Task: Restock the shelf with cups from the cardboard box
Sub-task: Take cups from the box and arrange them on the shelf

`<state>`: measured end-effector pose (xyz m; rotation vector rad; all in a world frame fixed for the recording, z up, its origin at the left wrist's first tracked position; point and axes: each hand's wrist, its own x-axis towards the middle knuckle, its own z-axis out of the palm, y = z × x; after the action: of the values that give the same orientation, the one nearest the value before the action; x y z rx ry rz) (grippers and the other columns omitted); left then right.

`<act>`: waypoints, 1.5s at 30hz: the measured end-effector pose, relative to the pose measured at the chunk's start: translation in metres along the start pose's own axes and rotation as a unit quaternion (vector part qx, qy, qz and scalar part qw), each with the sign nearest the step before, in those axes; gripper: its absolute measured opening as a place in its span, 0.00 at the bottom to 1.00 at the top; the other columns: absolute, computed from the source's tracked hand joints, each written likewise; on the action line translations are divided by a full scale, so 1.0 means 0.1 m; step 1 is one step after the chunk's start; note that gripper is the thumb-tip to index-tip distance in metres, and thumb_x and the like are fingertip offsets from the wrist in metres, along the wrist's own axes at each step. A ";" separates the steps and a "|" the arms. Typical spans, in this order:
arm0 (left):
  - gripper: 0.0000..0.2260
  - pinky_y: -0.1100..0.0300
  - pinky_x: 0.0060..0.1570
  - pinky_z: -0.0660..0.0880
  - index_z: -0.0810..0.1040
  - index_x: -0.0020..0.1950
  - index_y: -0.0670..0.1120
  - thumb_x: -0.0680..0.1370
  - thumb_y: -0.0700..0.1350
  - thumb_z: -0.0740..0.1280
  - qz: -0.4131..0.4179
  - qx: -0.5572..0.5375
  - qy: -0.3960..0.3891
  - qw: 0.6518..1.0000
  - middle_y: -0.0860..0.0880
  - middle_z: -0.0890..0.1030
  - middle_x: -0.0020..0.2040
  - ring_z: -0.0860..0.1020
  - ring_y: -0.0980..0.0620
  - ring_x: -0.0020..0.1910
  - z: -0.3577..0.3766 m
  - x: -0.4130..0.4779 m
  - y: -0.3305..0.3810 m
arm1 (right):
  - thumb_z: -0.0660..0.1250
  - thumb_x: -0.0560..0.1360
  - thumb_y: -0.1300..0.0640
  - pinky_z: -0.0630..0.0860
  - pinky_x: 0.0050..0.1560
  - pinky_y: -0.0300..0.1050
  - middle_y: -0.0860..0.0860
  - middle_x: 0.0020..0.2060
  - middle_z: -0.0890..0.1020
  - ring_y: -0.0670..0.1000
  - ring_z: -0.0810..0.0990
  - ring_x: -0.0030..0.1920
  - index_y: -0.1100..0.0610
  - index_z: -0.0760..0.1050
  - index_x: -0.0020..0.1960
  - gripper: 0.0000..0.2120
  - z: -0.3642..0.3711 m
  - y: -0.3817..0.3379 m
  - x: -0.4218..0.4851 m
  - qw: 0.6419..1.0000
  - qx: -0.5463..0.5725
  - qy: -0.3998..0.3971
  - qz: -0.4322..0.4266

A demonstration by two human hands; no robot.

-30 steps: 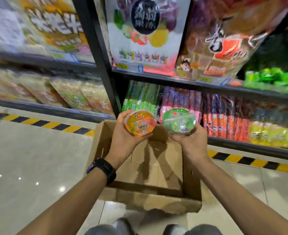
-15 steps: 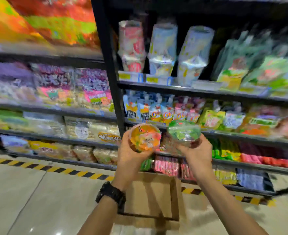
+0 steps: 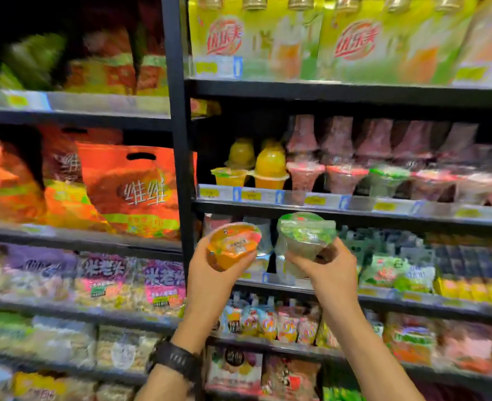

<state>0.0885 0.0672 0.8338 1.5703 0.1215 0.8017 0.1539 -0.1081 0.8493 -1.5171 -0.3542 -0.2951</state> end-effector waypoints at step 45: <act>0.41 0.48 0.58 0.75 0.62 0.75 0.44 0.71 0.66 0.70 0.057 0.630 -0.166 0.757 0.41 0.74 0.67 0.75 0.39 0.63 0.36 2.63 0.68 | 0.83 0.59 0.60 0.76 0.42 0.35 0.47 0.45 0.82 0.43 0.81 0.45 0.57 0.75 0.52 0.25 0.00 -0.47 1.31 0.994 -0.071 0.040 -0.069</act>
<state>0.2798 0.1610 1.0068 3.0118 0.3580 0.4735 0.2550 -0.1059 0.9458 -1.6187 -0.3816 -0.4985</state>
